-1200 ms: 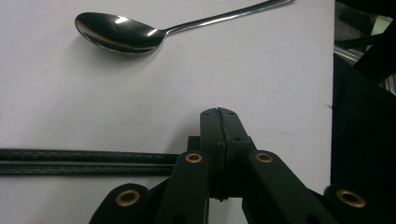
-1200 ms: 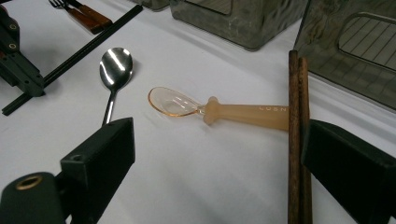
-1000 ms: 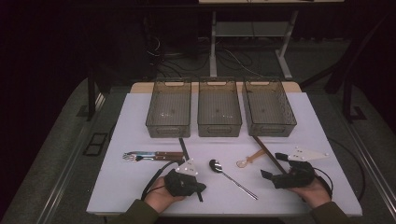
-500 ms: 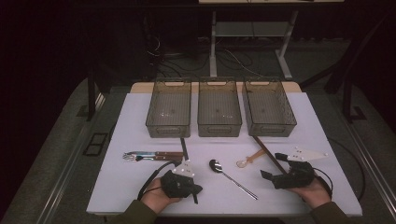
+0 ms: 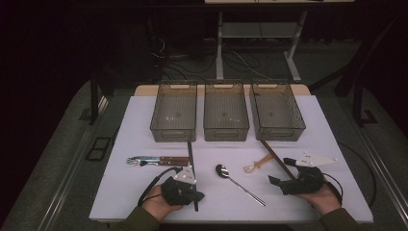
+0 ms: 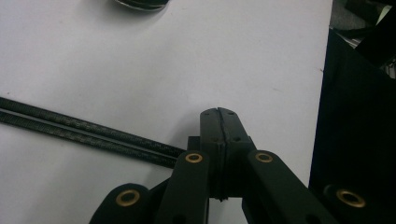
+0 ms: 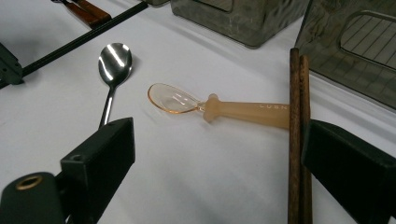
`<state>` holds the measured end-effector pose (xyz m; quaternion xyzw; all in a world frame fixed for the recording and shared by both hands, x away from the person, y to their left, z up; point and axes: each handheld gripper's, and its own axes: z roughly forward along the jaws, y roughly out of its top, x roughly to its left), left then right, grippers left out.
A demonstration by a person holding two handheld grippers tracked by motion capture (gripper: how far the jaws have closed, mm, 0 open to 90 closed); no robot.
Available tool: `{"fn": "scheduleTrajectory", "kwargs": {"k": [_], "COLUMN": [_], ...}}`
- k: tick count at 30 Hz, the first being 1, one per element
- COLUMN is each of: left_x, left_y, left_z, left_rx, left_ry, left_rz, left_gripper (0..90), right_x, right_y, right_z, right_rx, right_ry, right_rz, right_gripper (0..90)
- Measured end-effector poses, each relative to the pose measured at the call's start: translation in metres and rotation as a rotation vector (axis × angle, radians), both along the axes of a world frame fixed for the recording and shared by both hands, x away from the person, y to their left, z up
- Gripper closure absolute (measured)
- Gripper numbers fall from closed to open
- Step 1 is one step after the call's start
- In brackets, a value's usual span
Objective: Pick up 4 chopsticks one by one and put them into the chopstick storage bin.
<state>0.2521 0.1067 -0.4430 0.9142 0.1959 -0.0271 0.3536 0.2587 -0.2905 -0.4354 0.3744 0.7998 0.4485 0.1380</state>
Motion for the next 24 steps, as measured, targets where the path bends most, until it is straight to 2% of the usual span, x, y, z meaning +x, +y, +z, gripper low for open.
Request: {"fn": "scheduleTrajectory", "kwargs": {"k": [2, 3, 11, 12, 13, 16, 19, 24], "left_x": [-0.001, -0.001, -0.003, -0.005, -0.004, -0.006, -0.007, -0.008], "left_y": [0.001, 0.002, 0.005, 0.006, 0.007, 0.010, 0.012, 0.014], "left_z": [0.000, 0.001, 0.001, 0.002, 0.002, 0.002, 0.003, 0.004], "left_rx": [0.005, 0.011, 0.020, 0.019, 0.021, 0.028, 0.043, 0.053], "left_ry": [-0.002, -0.017, -0.018, -0.007, -0.018, -0.016, -0.038, -0.045], "left_rz": [0.004, -0.006, 0.005, 0.017, 0.013, 0.022, 0.020, 0.025], "left_gripper": [89.7, 89.7, 89.7, 89.7, 89.7, 89.7, 89.7, 89.7], "right_x": [0.000, 0.000, 0.000, 0.000, 0.000, 0.000, 0.000, 0.000], "right_y": [0.000, 0.000, 0.000, 0.000, 0.000, 0.000, 0.000, 0.000], "right_z": [0.000, 0.000, 0.000, 0.000, 0.000, 0.000, 0.000, 0.000], "right_rx": [-0.001, -0.002, -0.004, -0.004, -0.004, -0.005, -0.006, -0.007], "right_ry": [0.000, 0.000, 0.001, 0.002, 0.001, -0.001, 0.001, 0.000], "right_rz": [0.000, 0.000, -0.001, -0.001, 0.000, 0.000, -0.002, -0.002], "right_gripper": [9.4, 9.4, 9.4, 9.4, 9.4, 9.4, 9.4, 9.4]}}
